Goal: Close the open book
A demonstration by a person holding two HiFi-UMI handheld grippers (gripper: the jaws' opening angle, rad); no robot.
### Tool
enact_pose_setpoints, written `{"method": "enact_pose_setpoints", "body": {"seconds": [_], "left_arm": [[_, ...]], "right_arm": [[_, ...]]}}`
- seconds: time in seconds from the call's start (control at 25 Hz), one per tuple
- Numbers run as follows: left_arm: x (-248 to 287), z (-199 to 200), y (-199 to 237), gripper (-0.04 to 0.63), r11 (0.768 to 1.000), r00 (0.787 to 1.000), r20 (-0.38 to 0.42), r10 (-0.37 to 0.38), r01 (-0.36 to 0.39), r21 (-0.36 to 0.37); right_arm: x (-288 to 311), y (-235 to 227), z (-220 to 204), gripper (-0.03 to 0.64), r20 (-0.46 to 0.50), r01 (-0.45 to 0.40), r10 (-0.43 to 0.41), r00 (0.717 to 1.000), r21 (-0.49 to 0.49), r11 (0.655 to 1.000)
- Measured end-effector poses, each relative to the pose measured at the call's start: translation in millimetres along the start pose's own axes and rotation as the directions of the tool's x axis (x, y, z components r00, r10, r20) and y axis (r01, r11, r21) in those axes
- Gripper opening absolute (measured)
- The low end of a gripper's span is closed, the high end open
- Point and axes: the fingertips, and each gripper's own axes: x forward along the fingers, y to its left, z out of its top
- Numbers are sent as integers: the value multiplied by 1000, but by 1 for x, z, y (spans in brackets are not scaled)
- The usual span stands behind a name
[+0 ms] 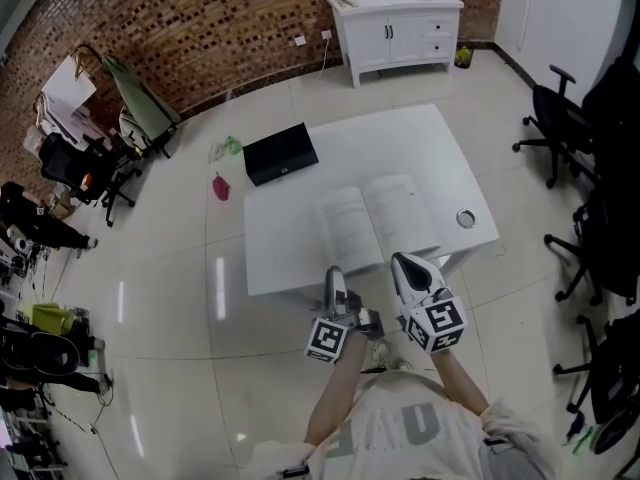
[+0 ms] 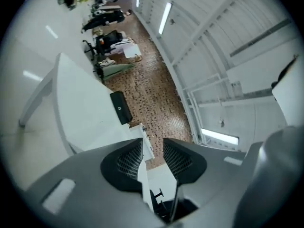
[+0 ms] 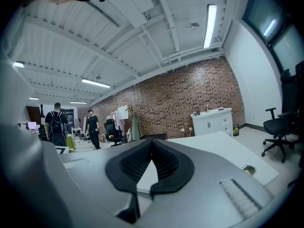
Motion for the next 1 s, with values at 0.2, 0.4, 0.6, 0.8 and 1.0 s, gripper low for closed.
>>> {"method": "enact_pose_setpoints", "body": {"seconds": [0.2,0.4,0.6,0.8,1.0], "left_arm": [[-6,-19,62,170,962,992,36,124,-111,-250],[5,-42,92,187,926,989,2,148,-138,-351],[9,-65,112,186,894,978,-26,206,-199,-402],[9,-73,128,186,858,965,-32,259,-245,-451],[14,-73,133,184,857,964,-19,264,-243,-455]], "right_arm": [[-12,-19,-10,-2,-33,57,-56,998,29,998],[-21,-37,-15,-2,-52,114,-112,992,38,993],[-26,-50,-19,-2,-69,135,-132,989,43,990],[-23,-51,-21,-2,-77,139,-135,988,39,990],[-22,-56,-22,-2,-80,145,-142,987,39,989]]}}
